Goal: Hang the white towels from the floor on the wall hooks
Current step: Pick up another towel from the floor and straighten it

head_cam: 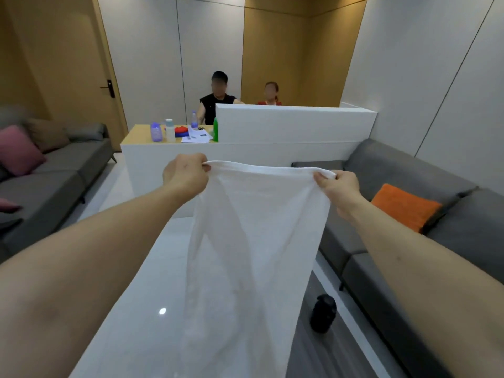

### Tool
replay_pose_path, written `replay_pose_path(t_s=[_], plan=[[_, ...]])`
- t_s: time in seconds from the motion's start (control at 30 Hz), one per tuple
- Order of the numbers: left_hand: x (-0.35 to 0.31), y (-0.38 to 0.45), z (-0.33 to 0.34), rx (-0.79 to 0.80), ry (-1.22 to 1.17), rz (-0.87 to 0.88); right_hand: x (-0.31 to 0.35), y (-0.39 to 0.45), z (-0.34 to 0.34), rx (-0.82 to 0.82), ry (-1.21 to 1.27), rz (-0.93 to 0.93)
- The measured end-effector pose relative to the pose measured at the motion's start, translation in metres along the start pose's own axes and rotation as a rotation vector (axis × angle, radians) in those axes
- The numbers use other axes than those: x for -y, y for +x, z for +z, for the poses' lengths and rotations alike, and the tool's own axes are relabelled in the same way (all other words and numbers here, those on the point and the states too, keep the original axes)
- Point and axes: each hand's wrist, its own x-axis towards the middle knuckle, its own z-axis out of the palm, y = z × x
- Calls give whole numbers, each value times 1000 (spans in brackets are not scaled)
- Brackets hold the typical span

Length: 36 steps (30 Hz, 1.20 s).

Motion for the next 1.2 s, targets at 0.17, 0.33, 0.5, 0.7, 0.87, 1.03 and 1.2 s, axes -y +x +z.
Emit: replay_pose_path(t_s=[0.17,0.33,0.5,0.7,0.87,1.03,1.2], plan=[[1,45,-4,-130,-8,-11,20,54,17,-41,-28,-46],[-8,33,-11,-206,29,-19,23,55,3,49,-6,-94],[-23,-50,1,-221,5,-32,-27,7,-44,160,-72,-188],[-29,-205,56,-68,-3,-138,-131,-81,-94,282,-203,-56],[-29,-324,109,105,50,-197,-219,-156,-123,349,-376,87],[-17,-430,149,401,55,-274,-294,-235,-154,461,-533,194],[-6,-522,181,642,105,-299,-345,-313,-182,535,-668,289]])
